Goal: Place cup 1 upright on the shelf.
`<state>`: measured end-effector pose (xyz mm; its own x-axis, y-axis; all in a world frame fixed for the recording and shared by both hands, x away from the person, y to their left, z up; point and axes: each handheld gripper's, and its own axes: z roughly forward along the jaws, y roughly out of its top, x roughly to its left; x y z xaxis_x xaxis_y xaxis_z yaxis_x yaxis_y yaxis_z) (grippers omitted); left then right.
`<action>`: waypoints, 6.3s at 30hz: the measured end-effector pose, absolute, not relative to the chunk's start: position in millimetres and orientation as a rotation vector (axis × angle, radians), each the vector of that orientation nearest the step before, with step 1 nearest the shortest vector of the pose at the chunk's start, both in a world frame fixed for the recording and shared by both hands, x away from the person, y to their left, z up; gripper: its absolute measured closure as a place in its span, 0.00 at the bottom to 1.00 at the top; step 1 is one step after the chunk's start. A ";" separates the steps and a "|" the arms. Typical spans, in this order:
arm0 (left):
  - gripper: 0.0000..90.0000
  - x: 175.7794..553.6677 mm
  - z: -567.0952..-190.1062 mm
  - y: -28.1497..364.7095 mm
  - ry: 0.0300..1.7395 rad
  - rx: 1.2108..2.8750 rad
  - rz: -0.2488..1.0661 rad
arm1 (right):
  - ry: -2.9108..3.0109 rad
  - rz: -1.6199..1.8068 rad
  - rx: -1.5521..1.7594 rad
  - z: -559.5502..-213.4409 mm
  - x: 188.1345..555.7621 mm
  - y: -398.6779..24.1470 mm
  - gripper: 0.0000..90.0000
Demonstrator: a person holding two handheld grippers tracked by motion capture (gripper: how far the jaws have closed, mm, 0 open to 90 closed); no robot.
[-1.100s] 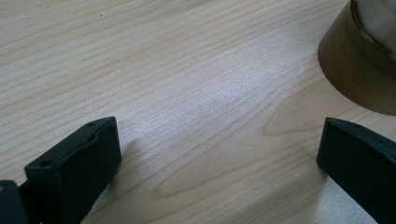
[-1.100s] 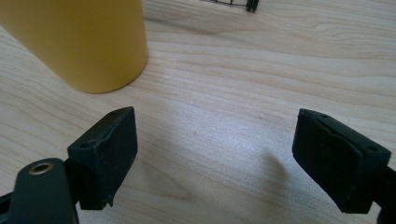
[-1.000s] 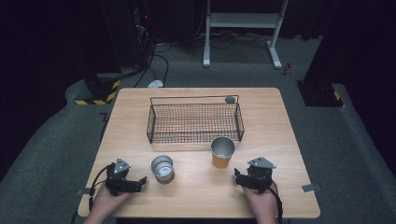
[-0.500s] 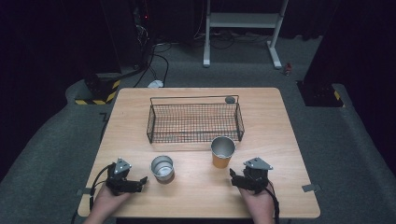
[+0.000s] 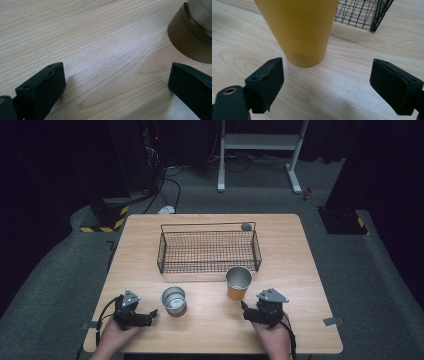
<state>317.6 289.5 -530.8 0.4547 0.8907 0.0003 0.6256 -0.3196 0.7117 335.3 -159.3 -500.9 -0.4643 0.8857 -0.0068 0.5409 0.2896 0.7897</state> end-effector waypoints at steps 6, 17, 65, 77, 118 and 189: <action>0.02 316.6 -530.9 289.4 1.265 2.056 0.533 | 2.117 1.059 1.242 -499.3 337.7 -154.8 0.11; 0.01 316.2 -531.2 289.3 1.261 2.059 0.528 | 2.114 1.104 1.213 -495.4 339.2 -146.2 0.10; 0.00 315.6 -531.6 288.0 1.266 2.056 0.534 | 2.028 1.242 1.139 -481.9 363.6 -123.4 0.11; 0.00 315.1 -531.6 288.5 1.267 2.057 0.535 | 2.010 1.267 1.136 -481.4 365.4 -121.3 0.12; 0.00 313.8 -531.1 289.3 1.275 2.060 0.536 | 1.992 1.256 1.109 -481.0 362.6 -121.8 0.15; 0.01 316.3 -530.9 289.0 1.244 2.072 0.519 | 1.931 1.322 1.052 -410.0 395.5 -79.6 0.15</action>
